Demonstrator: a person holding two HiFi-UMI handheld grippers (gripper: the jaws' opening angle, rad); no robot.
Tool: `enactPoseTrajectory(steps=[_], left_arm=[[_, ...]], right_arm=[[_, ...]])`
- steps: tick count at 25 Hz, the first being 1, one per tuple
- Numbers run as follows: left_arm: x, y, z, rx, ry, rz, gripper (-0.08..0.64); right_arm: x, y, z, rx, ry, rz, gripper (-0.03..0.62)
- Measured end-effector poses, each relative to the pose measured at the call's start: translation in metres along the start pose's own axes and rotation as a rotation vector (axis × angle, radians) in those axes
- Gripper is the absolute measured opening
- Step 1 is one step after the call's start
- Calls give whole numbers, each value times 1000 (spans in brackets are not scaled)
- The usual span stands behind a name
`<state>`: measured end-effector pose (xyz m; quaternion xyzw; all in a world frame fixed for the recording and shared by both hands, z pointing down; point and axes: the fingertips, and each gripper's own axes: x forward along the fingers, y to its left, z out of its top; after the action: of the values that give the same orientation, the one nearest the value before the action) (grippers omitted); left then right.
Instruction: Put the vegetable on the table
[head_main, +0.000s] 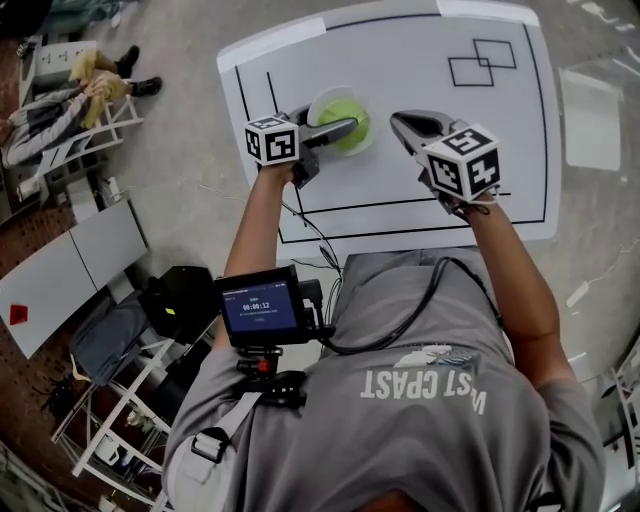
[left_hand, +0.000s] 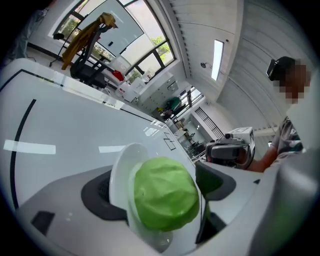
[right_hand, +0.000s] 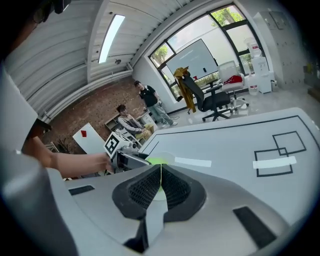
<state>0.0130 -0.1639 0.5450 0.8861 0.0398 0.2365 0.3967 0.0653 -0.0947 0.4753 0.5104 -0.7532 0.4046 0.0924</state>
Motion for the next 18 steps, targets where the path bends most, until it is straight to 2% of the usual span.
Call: enactPoseTrajectory(steps=[5, 10, 14, 18], left_arm=[[2, -5, -4, 27, 11, 21, 417], [0, -3, 2, 26, -16, 64, 424], [-6, 0, 5, 58, -10, 110, 439], [-9, 9, 10, 59, -14, 136, 448]], right_arm=[[12, 1, -15, 4, 40, 15, 6], [12, 1, -14, 1, 50, 23, 6], [11, 3, -14, -2, 62, 34, 6], [5, 2, -8, 2, 63, 34, 6]])
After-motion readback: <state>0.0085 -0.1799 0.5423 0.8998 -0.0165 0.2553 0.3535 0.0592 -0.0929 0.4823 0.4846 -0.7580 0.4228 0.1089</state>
